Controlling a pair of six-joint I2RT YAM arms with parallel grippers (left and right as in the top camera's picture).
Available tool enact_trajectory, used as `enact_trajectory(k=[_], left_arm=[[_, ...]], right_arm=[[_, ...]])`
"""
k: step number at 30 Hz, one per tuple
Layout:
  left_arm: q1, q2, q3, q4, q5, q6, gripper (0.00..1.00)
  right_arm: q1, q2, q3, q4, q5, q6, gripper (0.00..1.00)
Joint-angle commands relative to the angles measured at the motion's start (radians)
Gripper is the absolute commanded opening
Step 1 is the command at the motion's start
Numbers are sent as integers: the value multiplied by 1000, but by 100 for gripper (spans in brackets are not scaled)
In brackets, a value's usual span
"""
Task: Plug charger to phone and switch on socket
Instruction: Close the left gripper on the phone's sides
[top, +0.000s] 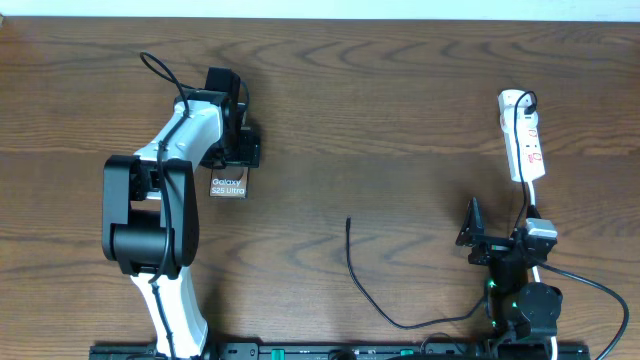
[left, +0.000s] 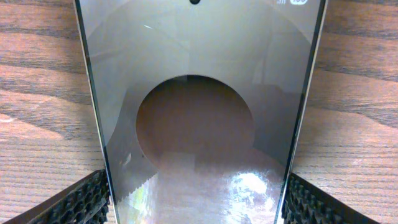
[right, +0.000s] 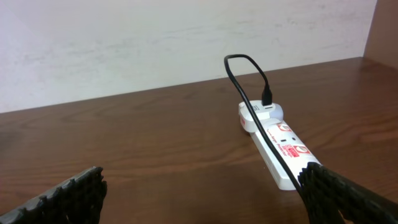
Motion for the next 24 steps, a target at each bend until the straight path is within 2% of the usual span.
enact_trajectory(k=[1,5,16,24], left_arm=[[5,17,-17,1,-5,6,82],[5,17,-17,1,-5,6,73],[5,17,-17,1,-5,6,72],[5,17,-17,1,-5,6,66]], right_arm=[[7,-6,-1,-3,11,-8,99],[7,-6,-1,-3,11,-8,99],[7,-6,-1,-3,11,-8,99],[7,-6,-1,-3,12,-8,99]])
